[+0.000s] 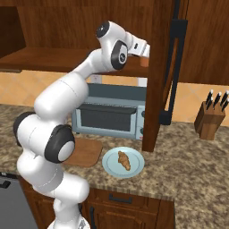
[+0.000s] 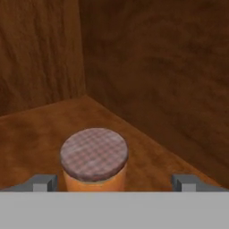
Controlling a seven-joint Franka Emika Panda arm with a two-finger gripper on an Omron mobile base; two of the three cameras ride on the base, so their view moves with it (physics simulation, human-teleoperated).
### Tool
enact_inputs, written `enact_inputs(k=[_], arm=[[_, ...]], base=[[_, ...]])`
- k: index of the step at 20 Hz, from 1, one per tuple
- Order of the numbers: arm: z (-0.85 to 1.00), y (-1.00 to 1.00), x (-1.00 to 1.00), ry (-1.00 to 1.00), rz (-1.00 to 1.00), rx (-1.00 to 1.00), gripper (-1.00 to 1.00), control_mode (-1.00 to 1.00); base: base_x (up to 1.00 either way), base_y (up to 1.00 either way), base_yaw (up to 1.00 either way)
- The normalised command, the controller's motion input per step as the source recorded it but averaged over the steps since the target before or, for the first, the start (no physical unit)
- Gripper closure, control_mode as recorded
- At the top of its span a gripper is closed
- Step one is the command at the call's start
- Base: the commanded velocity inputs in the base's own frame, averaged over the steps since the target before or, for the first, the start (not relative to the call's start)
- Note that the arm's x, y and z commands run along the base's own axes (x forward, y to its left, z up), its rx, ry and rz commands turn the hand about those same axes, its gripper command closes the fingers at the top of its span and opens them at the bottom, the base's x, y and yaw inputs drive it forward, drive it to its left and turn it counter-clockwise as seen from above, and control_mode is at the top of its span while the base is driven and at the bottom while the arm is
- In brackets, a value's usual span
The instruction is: From the different types of pastries on the counter, select a croissant and place it on the cutting board. Then retrieve a jar of jam from the cabinet and place it alongside the croissant on the cutting board.
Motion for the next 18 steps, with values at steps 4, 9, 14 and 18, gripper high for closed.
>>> enact_inputs(k=[4, 9, 14, 18], arm=[[-0.24, 0.00, 0.01, -0.02, 0.00, 0.00, -1.00, -1.00], [-0.11, -0.01, 0.16, -0.09, 0.00, 0.00, -1.00, -1.00], [-0.09, -0.01, 0.15, -0.08, 0.00, 0.00, -1.00, -1.00], [-0.10, 0.00, 0.07, -0.01, 0.00, 0.00, 1.00, -1.00]], base=[[0.00, 0.00, 0.00], [0.00, 0.00, 0.00], [0.00, 0.00, 0.00], [0.00, 0.00, 0.00]])
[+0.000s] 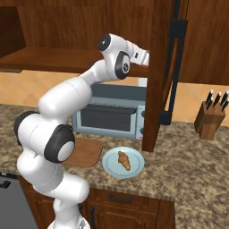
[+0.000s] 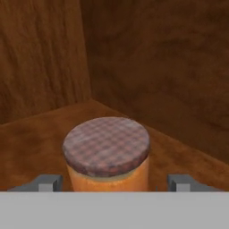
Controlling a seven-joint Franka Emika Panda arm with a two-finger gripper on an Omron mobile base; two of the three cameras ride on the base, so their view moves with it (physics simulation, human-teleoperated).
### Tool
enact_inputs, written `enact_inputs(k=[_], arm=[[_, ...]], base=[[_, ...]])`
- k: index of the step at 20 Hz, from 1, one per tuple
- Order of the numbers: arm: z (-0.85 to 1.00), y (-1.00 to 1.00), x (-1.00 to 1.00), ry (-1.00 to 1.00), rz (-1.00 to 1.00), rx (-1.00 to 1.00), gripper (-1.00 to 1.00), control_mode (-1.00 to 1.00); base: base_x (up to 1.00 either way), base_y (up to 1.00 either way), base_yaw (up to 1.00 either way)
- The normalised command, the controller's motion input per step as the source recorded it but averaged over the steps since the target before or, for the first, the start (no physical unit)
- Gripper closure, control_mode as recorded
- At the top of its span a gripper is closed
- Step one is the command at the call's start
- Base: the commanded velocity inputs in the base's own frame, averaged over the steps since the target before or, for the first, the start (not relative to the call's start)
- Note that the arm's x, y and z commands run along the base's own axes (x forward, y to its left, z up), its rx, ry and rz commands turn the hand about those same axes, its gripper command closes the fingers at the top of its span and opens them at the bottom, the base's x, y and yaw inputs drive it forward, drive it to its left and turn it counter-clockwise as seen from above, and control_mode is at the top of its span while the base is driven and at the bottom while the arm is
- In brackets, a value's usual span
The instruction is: From the different types of pastries on the counter, select a croissant and place it on the cutting board. Then retrieve a jar of jam from the cabinet and place it alongside the croissant on the cutting board.
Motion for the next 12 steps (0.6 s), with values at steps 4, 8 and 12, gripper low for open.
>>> enact_inputs(k=[4, 8, 12], arm=[[-0.05, 0.00, 0.03, 0.00, 0.00, 0.00, 1.00, -1.00], [0.00, -0.01, 0.01, 0.00, 0.00, 0.00, 1.00, -1.00], [0.11, 0.04, -0.10, 0.00, -0.02, -0.06, 1.00, -1.00]], base=[[0.00, 0.00, 0.00], [0.00, 0.00, 0.00], [0.00, 0.00, 0.00]])
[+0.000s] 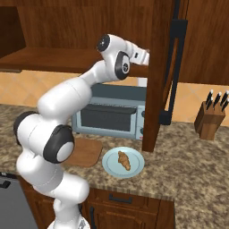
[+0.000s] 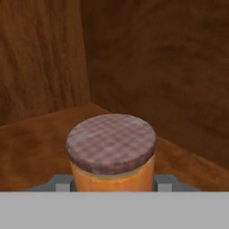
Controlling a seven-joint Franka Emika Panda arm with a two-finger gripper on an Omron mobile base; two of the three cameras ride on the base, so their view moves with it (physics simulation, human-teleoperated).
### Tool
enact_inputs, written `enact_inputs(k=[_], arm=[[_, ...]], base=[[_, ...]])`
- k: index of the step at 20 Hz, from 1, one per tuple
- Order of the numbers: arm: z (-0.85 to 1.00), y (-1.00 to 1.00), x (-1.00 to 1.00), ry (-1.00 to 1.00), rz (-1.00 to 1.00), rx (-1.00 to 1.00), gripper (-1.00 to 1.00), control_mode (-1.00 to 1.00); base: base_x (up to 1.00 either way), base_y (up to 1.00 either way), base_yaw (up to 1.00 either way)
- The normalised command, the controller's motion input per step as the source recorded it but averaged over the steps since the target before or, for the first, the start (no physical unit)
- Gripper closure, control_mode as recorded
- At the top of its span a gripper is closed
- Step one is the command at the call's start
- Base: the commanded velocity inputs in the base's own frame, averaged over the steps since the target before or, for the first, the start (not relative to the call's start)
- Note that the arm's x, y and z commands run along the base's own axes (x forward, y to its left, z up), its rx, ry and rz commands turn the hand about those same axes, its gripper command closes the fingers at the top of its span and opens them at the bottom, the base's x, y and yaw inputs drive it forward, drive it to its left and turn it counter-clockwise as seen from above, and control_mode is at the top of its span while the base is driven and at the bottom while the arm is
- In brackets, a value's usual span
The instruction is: From the different types of pastries on the counter, select a croissant and place it on the cutting board. Then retrieve a jar of jam from the cabinet and place it alongside the croissant on the cutting board.
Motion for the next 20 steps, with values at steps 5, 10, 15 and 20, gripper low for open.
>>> enact_inputs(k=[5, 10, 15, 20], arm=[[0.08, 0.29, -0.17, 0.00, -0.05, -0.11, 1.00, -1.00], [0.00, 0.49, -0.42, 0.00, 0.00, -0.06, 1.00, -1.00], [0.05, 0.34, -0.55, -0.01, 0.00, -0.06, 1.00, -1.00], [0.12, 0.26, -0.53, -0.01, 0.00, -0.05, 1.00, -1.00]], base=[[0.00, 0.00, 0.00], [0.00, 0.00, 0.00], [0.00, 0.00, 0.00], [0.00, 0.00, 0.00]])
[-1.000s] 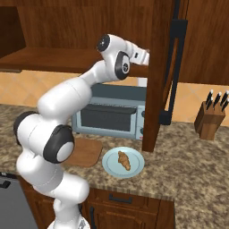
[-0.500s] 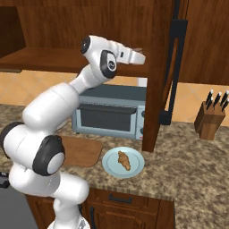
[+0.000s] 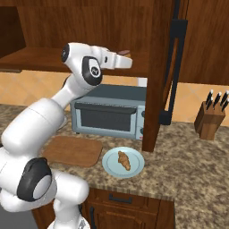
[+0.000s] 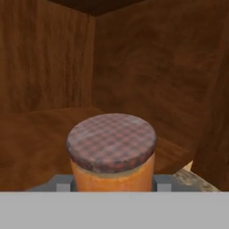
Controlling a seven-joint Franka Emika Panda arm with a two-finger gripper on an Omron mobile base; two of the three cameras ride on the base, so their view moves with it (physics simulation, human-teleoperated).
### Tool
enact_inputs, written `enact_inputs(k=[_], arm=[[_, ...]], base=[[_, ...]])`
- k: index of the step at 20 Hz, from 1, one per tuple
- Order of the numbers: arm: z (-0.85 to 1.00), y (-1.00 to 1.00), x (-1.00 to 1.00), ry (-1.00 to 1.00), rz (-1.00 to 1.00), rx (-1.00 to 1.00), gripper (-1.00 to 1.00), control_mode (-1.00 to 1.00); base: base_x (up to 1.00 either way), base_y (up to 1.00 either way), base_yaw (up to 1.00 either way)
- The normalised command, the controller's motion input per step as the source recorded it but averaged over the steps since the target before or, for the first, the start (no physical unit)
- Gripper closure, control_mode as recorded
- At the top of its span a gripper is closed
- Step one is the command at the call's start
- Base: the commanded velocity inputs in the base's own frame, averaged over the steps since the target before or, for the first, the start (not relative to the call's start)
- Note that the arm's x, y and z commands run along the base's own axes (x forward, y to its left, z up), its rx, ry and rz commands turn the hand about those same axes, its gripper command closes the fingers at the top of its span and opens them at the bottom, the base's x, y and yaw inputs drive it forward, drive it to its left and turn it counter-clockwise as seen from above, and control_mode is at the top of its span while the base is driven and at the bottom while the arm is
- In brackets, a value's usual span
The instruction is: From the different types of pastries on the counter, select a croissant and place it on the cutting board. Then retrieve a jar of jam from the cabinet and place it alongside the croissant on the cutting board.
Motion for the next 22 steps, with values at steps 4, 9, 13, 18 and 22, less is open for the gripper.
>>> enact_inputs(k=[4, 9, 13, 18, 22], arm=[[0.43, 0.27, -0.48, 0.00, 0.00, -0.08, 1.00, -1.00], [0.13, 0.18, -0.63, -0.04, 0.00, -0.04, 1.00, -1.00], [0.00, 0.42, -0.84, 0.00, 0.00, -0.01, 1.00, -1.00], [-0.06, 0.56, -0.84, 0.00, 0.00, 0.00, 1.00, -1.00], [-0.01, 0.24, -0.58, 0.05, 0.00, 0.04, 1.00, -1.00]], base=[[0.00, 0.00, 0.00], [0.00, 0.00, 0.00], [0.00, 0.00, 0.00], [0.00, 0.00, 0.00], [0.00, 0.00, 0.00]])
